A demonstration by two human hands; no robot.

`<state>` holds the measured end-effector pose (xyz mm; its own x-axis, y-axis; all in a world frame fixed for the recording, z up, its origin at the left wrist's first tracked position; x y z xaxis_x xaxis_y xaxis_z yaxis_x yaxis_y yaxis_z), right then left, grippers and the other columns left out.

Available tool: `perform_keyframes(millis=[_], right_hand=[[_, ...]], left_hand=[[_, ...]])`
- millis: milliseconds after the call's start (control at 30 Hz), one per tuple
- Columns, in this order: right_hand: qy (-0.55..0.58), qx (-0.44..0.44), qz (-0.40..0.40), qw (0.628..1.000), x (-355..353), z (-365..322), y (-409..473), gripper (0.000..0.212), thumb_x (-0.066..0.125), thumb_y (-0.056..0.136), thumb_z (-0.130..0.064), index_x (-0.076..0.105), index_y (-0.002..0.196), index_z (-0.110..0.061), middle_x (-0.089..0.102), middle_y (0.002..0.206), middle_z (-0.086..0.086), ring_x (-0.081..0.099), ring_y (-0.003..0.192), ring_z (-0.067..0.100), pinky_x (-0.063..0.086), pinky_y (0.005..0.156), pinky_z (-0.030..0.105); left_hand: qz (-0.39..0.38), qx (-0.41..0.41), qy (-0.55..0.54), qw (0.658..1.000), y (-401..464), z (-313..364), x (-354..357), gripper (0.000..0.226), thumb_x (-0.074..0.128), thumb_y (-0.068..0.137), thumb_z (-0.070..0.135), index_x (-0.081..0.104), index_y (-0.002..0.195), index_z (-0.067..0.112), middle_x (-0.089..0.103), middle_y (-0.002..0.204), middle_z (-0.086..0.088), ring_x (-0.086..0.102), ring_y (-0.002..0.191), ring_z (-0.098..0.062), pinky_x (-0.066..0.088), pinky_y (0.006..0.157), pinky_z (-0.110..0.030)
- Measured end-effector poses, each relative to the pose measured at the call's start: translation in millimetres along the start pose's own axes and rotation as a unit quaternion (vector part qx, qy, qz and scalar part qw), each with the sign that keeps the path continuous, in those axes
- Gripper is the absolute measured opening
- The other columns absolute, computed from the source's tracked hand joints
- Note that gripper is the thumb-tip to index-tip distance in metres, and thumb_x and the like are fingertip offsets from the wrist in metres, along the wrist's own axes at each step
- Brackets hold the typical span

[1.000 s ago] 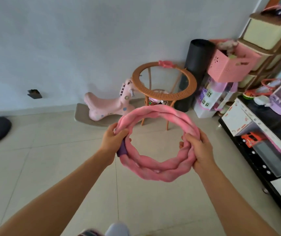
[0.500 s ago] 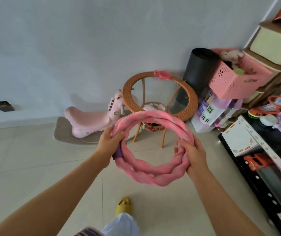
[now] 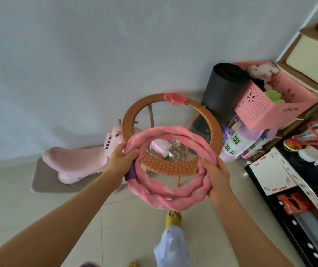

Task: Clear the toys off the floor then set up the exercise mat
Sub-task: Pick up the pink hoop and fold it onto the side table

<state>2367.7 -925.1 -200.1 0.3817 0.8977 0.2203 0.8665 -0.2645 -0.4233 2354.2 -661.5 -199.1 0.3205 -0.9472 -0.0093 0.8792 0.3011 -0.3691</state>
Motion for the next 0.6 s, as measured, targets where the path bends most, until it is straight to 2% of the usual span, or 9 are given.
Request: perform_keyframes(millis=[100, 167, 233, 267, 333, 433, 533, 600], right_hand=[[-0.030, 0.007, -0.024, 0.999, 11, -9, 49, 0.035, 0.059, 0.083, 0.002, 0.060, 0.115, -0.012, 0.061, 0.087, 0.015, 0.058, 0.067, 0.023, 0.055, 0.058, 0.029], [-0.053, 0.005, -0.034, 0.998, 18, -15, 91, 0.036, 0.063, 0.080, 0.000, 0.062, 0.113, -0.014, 0.064, 0.097, 0.020, 0.060, 0.078, 0.029, 0.056, 0.074, 0.039], [-0.078, 0.003, -0.033, 0.996, 24, -22, 129, 0.040, 0.067, 0.078, -0.003, 0.062, 0.115, -0.016, 0.066, 0.108, 0.019, 0.063, 0.092, 0.032, 0.052, 0.088, 0.048], [-0.094, 0.003, -0.037, 0.995, 28, -26, 151, 0.041, 0.069, 0.077, -0.005, 0.062, 0.116, -0.017, 0.066, 0.110, 0.016, 0.064, 0.097, 0.031, 0.051, 0.091, 0.048], [-0.120, 0.009, -0.047, 0.992, 35, -33, 181, 0.042, 0.069, 0.078, -0.006, 0.061, 0.117, -0.018, 0.067, 0.110, 0.011, 0.065, 0.101, 0.028, 0.052, 0.091, 0.044], [-0.131, 0.020, -0.066, 0.989, 43, -40, 226, 0.041, 0.068, 0.079, -0.005, 0.062, 0.117, -0.019, 0.067, 0.110, 0.008, 0.065, 0.100, 0.026, 0.052, 0.091, 0.039], [-0.172, 0.044, -0.070, 0.982, 50, -43, 261, 0.041, 0.067, 0.080, -0.008, 0.062, 0.117, -0.026, 0.067, 0.111, 0.004, 0.065, 0.098, 0.022, 0.052, 0.090, 0.039], [-0.188, 0.065, -0.082, 0.977, 56, -39, 282, 0.043, 0.064, 0.081, -0.007, 0.060, 0.118, -0.028, 0.066, 0.112, 0.003, 0.064, 0.098, 0.021, 0.052, 0.088, 0.038]], left_hand=[[0.000, -0.010, -0.014, 1.000, 36, 8, 18, 0.027, 0.064, 0.080, 0.010, 0.056, 0.105, 0.019, 0.065, 0.092, -0.006, 0.061, 0.081, -0.017, 0.048, 0.068, -0.025], [0.006, -0.022, -0.022, 0.999, 63, 15, 34, 0.027, 0.068, 0.071, 0.016, 0.057, 0.094, 0.025, 0.065, 0.090, -0.005, 0.061, 0.081, -0.016, 0.048, 0.068, -0.025], [0.019, -0.041, -0.021, 0.999, 90, 17, 46, 0.038, 0.069, 0.064, 0.019, 0.055, 0.100, 0.022, 0.065, 0.093, -0.006, 0.061, 0.084, -0.017, 0.049, 0.072, -0.028], [0.028, -0.051, -0.022, 0.998, 108, 18, 54, 0.042, 0.071, 0.067, 0.016, 0.054, 0.105, 0.018, 0.064, 0.097, -0.007, 0.061, 0.086, -0.018, 0.050, 0.074, -0.030], [0.040, -0.071, -0.019, 0.997, 134, 16, 65, 0.043, 0.069, 0.076, 0.006, 0.053, 0.117, 0.009, 0.064, 0.105, -0.013, 0.062, 0.091, -0.023, 0.051, 0.076, -0.033], [0.050, -0.104, -0.026, 0.993, 170, 12, 81, 0.051, 0.067, 0.078, 0.004, 0.050, 0.125, 0.007, 0.062, 0.112, -0.018, 0.062, 0.098, -0.029, 0.053, 0.077, -0.038], [0.065, -0.147, -0.040, 0.986, 196, 8, 92, 0.053, 0.066, 0.077, 0.000, 0.048, 0.127, 0.007, 0.062, 0.110, -0.018, 0.064, 0.092, -0.029, 0.055, 0.072, -0.038], [0.070, -0.168, -0.056, 0.982, 215, 4, 100, 0.053, 0.064, 0.077, -0.005, 0.050, 0.127, 0.005, 0.064, 0.103, -0.018, 0.064, 0.081, -0.025, 0.055, 0.063, -0.033]])
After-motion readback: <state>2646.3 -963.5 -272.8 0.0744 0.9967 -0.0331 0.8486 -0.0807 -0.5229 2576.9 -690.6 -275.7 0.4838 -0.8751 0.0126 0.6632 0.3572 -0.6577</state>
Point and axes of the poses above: each hand's wrist, its own y-axis towards the middle knuckle, its own x-axis out of the palm, z = x × y, the point moved 5 cm from there along y, towards the middle knuckle
